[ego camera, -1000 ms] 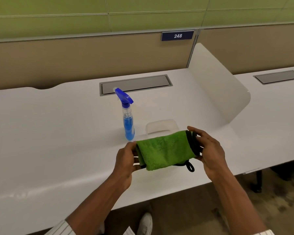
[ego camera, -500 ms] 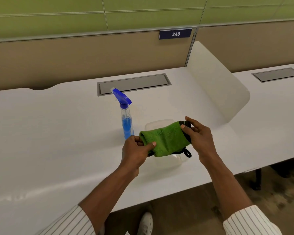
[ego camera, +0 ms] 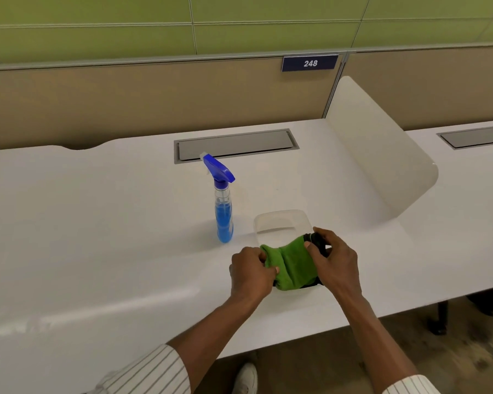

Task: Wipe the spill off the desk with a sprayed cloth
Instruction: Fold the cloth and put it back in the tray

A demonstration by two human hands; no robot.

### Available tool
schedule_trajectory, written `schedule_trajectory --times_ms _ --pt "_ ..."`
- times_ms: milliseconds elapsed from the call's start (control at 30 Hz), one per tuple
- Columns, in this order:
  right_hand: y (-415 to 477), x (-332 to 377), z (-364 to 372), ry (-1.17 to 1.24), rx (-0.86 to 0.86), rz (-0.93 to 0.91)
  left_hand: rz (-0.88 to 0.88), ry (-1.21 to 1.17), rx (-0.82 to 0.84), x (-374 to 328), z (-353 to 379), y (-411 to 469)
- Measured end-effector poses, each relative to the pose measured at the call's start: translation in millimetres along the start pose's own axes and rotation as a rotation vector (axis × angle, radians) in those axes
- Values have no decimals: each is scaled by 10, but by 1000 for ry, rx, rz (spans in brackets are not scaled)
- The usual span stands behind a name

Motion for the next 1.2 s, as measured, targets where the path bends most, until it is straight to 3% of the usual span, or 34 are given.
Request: schedule_trajectory --times_ms 533,800,1000,1200 --pt "-126 -206 148 -340 -291 -394 34 255 17 28 82 19" --pt "-146 -229 155 -550 -351 -411 -55 303 22 129 46 13" --pt "-166 -208 243 -634 -302 -370 -160 237 67 295 61 34" --pt "-87 211 237 -507 -182 -316 -170 154 96 306 64 17"
Point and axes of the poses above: each hand's wrist, its own y-axis towards the middle knuckle, its own z-axis out of the palm, x = y × z, the point moved 5 cm from there along y, towards the middle knuckle, and after that the axes turned 12 degrees about z, right-handed, at the moved point
